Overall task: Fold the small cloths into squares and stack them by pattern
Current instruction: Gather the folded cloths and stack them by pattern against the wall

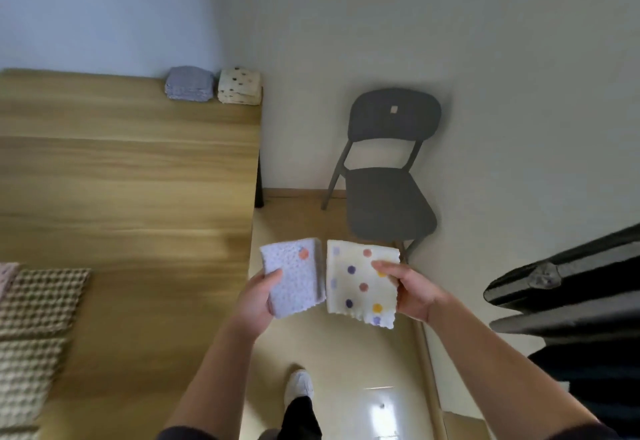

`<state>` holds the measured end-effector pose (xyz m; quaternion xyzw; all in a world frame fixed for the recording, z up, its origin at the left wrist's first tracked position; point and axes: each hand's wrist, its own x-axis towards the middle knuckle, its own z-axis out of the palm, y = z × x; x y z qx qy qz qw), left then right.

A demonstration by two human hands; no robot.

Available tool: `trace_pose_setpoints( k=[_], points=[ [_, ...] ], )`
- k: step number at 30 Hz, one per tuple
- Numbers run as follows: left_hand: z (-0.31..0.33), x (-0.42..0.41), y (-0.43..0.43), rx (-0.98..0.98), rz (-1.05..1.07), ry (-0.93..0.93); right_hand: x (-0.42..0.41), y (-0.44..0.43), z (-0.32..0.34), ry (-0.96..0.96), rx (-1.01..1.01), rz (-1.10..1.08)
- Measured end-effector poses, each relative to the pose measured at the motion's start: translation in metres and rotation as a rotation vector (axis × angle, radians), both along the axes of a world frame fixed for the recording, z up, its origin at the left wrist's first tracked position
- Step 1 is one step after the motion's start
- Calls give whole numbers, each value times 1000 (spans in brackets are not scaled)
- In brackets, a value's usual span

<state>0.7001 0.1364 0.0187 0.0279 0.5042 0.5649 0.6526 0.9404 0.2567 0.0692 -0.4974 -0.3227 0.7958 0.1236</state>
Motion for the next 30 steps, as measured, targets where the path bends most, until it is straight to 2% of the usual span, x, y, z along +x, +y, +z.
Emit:
trace_pose_setpoints(
  k=[8, 13, 20, 30],
  points=[
    [3, -46, 80, -73, 43, 47, -51, 78, -3, 3, 0, -26],
    [10, -70, 129, -7, 53, 26, -82, 138, -4, -13, -3, -10],
    [19, -96, 221, -63, 205, 68, -124, 248, -8, -48, -5, 24],
    [38, -141, 309, -63, 365, 83, -191, 356, 7, 41, -47, 98]
  ],
)
